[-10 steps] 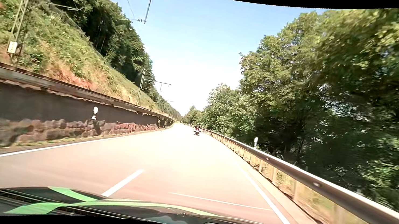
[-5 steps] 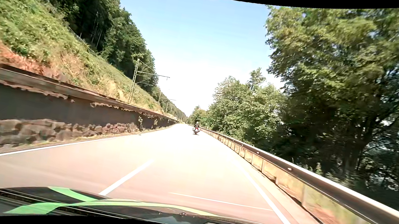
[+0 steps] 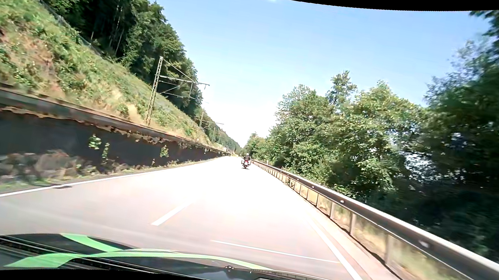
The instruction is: Follow the waypoints while adhering to traffic rules and regulations
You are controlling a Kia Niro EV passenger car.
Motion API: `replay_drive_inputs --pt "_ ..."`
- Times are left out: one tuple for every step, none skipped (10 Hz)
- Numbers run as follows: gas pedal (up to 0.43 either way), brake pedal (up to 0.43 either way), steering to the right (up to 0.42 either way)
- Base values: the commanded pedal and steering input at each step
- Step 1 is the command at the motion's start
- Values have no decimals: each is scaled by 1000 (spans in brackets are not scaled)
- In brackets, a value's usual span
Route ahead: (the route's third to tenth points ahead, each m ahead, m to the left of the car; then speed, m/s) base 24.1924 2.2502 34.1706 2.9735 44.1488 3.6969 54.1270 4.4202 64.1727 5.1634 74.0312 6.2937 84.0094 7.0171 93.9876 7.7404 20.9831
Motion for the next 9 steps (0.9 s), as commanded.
replay_drive_inputs --pt "228 0 -15" --pt "240 0 -15" --pt "248 0 -15" --pt "260 0 -15" --pt "268 0 -15" --pt "280 0 -15" --pt "280 0 -15" --pt "287 0 -15" --pt "287 0 -14"
